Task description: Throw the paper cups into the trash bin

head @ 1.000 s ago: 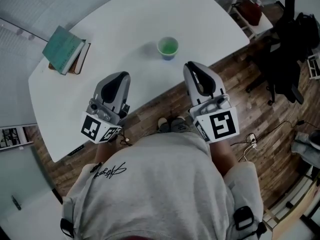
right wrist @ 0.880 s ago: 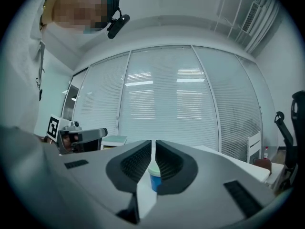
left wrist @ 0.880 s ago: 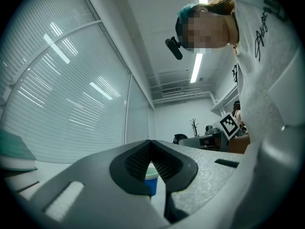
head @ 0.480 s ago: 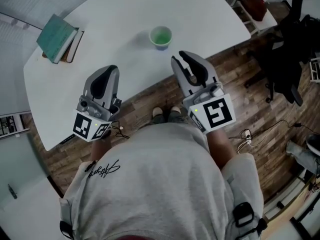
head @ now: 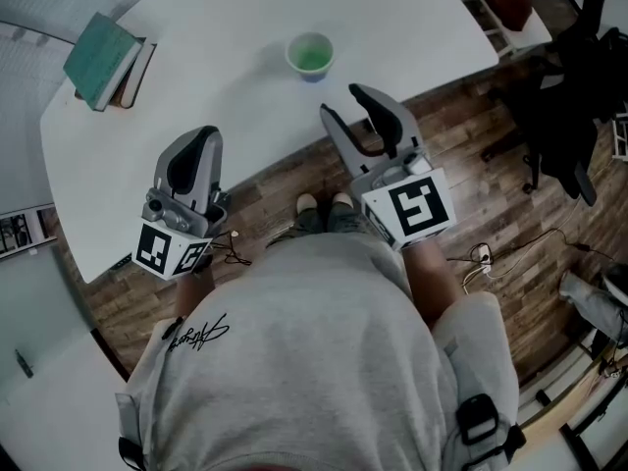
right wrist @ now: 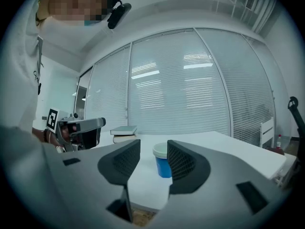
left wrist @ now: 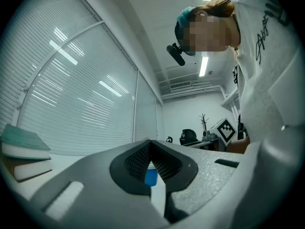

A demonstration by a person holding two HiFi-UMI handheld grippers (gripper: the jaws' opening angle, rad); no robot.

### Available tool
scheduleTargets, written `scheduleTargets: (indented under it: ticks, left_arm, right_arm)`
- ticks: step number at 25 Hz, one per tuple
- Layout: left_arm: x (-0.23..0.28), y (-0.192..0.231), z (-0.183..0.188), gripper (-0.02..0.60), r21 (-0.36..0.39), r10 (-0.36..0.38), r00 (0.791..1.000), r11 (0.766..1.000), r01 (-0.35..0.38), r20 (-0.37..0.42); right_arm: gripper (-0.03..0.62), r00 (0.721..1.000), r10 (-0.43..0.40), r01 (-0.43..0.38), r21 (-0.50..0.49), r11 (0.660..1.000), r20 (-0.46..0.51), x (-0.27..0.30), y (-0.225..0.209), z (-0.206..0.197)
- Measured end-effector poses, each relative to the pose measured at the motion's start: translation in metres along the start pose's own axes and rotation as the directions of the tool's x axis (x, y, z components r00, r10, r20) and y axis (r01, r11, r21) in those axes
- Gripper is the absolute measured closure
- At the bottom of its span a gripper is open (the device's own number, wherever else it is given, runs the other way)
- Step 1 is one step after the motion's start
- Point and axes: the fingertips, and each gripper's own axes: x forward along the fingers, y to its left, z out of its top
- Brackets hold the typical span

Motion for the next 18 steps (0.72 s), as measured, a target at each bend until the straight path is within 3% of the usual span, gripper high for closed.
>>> scheduleTargets:
  ticks: [12, 18]
  left_arm:
    - [-0.012, -0.004, 0.002, 0.578, 0.019, 0.036, 0.999, 0.999, -0.036, -0.022]
    - [-0.023, 0.003, -0.002, 0.578, 0.024, 0.069, 0.997, 0.997, -0.068, -0.040]
  right_arm:
    - [0.353, 0.999, 0.001, -0.001, 0.009, 1.000, -0.045, 0.008, -0.003, -0.017]
    - [0.342, 0.997, -0.022, 0.023, 0.012, 1.000, -0.079, 0.016, -0.006, -0.029]
